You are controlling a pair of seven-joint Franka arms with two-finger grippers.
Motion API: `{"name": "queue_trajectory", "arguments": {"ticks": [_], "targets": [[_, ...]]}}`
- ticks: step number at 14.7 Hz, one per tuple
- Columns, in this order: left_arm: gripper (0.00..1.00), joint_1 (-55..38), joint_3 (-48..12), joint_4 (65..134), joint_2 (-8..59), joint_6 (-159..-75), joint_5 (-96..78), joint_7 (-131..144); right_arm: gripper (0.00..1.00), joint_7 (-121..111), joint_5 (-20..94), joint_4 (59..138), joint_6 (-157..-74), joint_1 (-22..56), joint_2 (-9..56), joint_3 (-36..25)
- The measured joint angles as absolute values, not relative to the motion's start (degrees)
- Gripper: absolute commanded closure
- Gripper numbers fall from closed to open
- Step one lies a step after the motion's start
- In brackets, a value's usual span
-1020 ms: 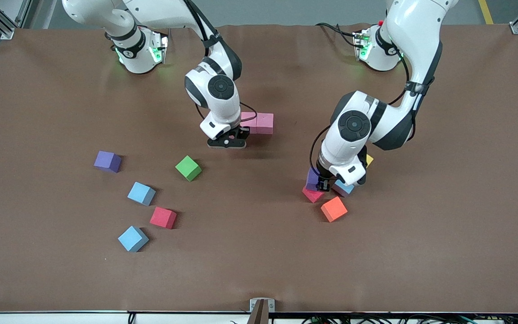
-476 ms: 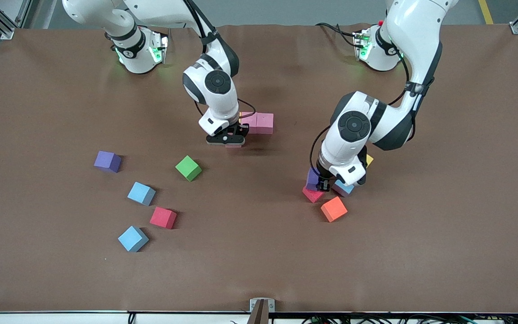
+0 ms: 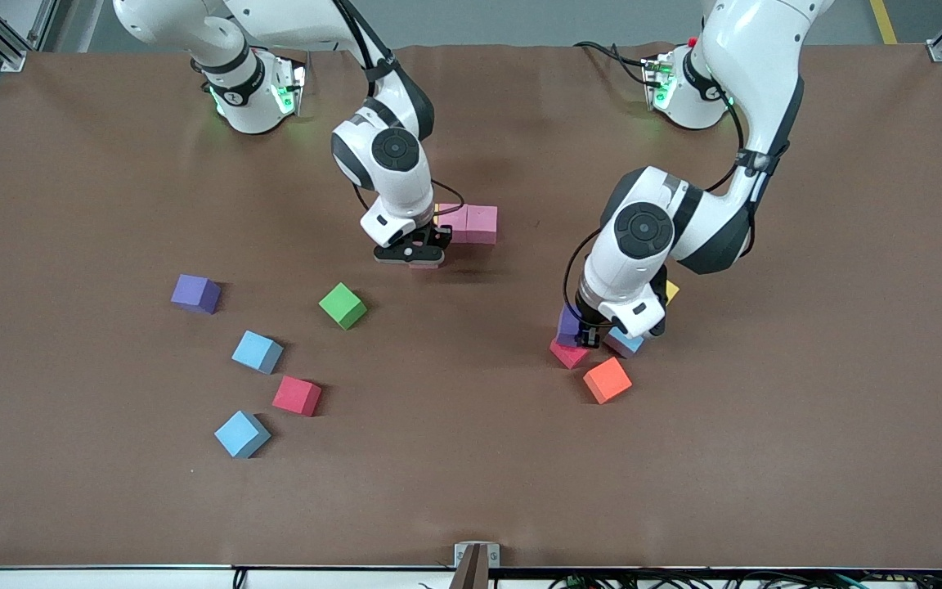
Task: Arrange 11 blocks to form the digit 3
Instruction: 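Lower the pink cube beside the yellow cube with the right gripper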
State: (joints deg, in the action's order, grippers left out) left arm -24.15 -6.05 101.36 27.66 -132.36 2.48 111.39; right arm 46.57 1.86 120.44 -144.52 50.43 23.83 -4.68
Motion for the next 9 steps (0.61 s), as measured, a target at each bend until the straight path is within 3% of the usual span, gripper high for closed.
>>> {"name": "queue_trajectory", "arguments": {"ticks": [9], "targets": [[0.68, -24.1, -6.0, 101.3, 28.3, -132.4, 2.5, 111.4, 1.00, 46.9, 1.9, 120.5, -144.5, 50.4, 23.8, -4.8]]}}
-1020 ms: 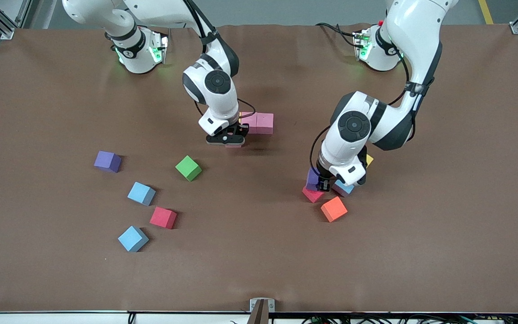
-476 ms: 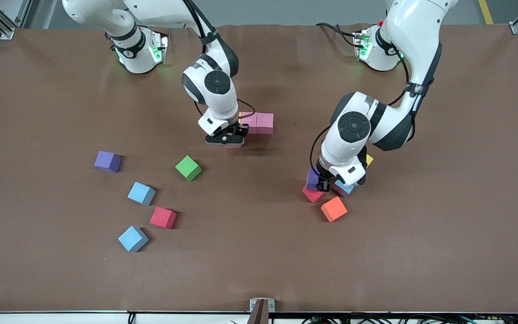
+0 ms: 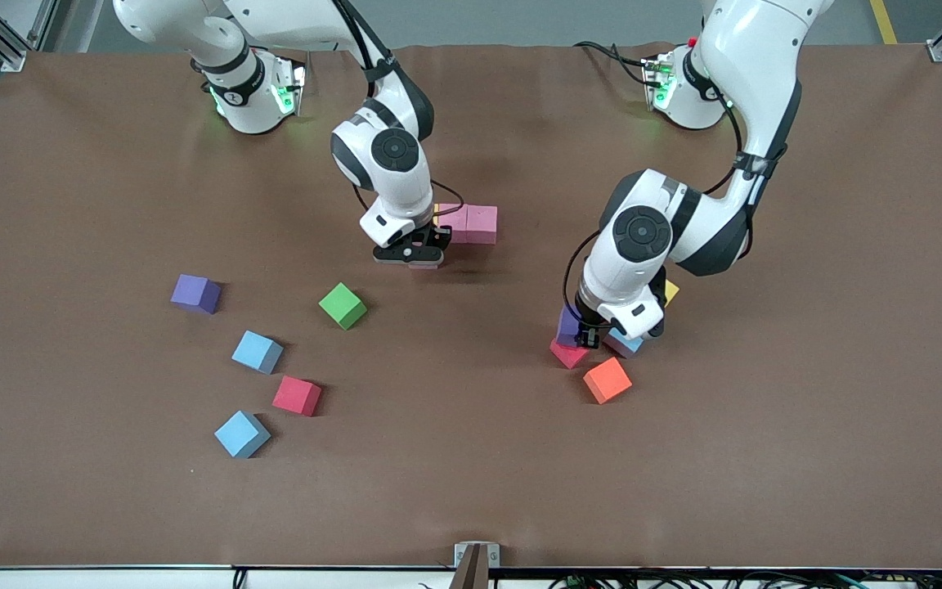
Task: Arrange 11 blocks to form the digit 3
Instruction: 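Lower the pink cube beside the yellow cube with the right gripper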
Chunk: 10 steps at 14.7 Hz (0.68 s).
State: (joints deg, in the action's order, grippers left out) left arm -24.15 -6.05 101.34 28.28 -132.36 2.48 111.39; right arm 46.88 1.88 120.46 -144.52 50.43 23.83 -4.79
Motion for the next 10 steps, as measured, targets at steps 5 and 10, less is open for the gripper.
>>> {"name": "queue_trajectory", "arguments": {"ticks": [5, 10], "targets": [[0.68, -24.1, -6.0, 101.2, 28.4, -132.4, 2.5, 111.4, 1.00, 47.9, 1.9, 120.5, -144.5, 50.4, 23.8, -4.8], [0.68, -24.1, -6.0, 101.2, 28.4, -132.4, 2.5, 111.4, 1.00, 48.1, 1.9, 120.5, -144.5, 50.4, 23.8, -4.9]]}}
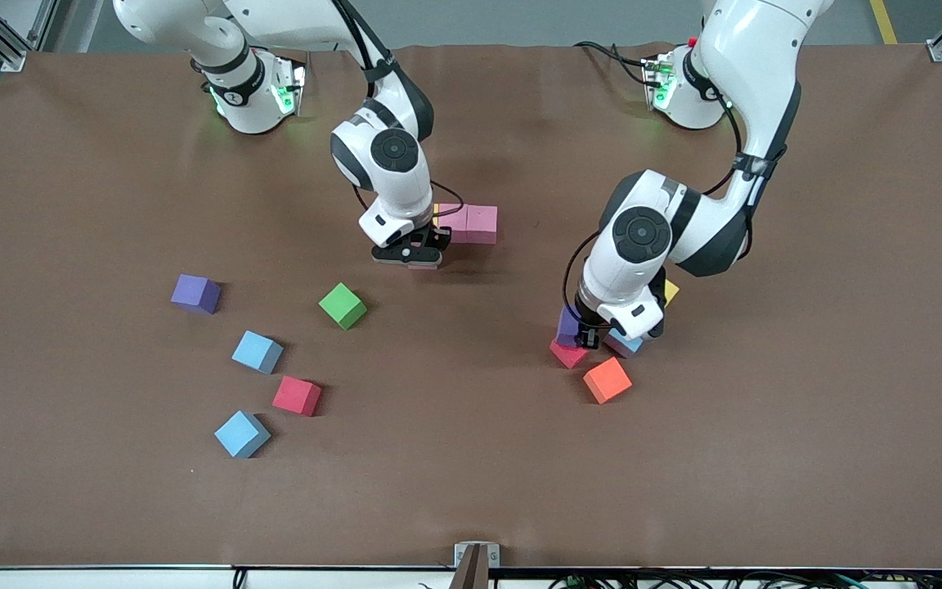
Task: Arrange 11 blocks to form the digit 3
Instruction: 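Lower the pink cube beside the yellow cube with the right gripper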
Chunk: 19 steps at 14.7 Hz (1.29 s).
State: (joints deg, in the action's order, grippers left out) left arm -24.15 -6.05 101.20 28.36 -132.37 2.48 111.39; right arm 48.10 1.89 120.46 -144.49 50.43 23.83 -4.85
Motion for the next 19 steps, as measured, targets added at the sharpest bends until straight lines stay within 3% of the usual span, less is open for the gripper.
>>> {"name": "queue_trajectory", "arguments": {"ticks": [19], "targets": [[0.68, -24.1, -6.0, 100.3, 28.4, -132.2, 2.5, 111.4, 1.00, 48.4, 1.9, 120.4, -143.8, 50.4, 23.8, -4.9]]}}
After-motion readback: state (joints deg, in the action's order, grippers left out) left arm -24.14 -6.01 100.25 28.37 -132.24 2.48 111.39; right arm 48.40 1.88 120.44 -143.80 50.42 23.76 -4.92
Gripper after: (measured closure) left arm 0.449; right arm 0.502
